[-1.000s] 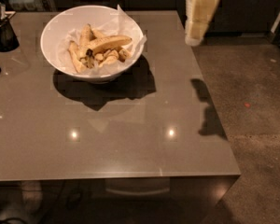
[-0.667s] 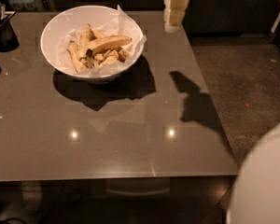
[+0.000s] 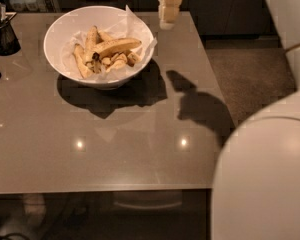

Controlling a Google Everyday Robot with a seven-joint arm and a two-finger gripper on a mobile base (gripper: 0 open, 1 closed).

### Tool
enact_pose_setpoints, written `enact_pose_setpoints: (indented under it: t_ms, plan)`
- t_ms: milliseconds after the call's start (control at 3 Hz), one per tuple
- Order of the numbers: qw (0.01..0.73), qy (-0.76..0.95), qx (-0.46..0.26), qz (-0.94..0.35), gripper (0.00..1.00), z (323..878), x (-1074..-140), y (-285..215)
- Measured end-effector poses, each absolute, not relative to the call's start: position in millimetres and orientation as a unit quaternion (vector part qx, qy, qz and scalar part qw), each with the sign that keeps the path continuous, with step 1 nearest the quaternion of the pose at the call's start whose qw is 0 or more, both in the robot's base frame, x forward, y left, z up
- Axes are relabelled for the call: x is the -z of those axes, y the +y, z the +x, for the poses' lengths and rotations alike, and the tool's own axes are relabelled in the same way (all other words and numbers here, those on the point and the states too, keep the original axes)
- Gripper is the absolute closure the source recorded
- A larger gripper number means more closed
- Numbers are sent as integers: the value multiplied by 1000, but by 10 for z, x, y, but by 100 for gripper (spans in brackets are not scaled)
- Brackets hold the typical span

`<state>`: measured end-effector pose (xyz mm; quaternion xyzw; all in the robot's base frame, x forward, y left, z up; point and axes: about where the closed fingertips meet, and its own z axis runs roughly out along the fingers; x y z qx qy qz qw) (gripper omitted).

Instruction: Pick banana from white bowl

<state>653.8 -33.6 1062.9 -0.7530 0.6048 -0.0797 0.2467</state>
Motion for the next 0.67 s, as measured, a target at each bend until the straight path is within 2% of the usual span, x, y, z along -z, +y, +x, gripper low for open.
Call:
enact_pose_setpoints:
  t_ms: [667]
  plan:
    - [230,571,63,-786,0,6990,-10262,179]
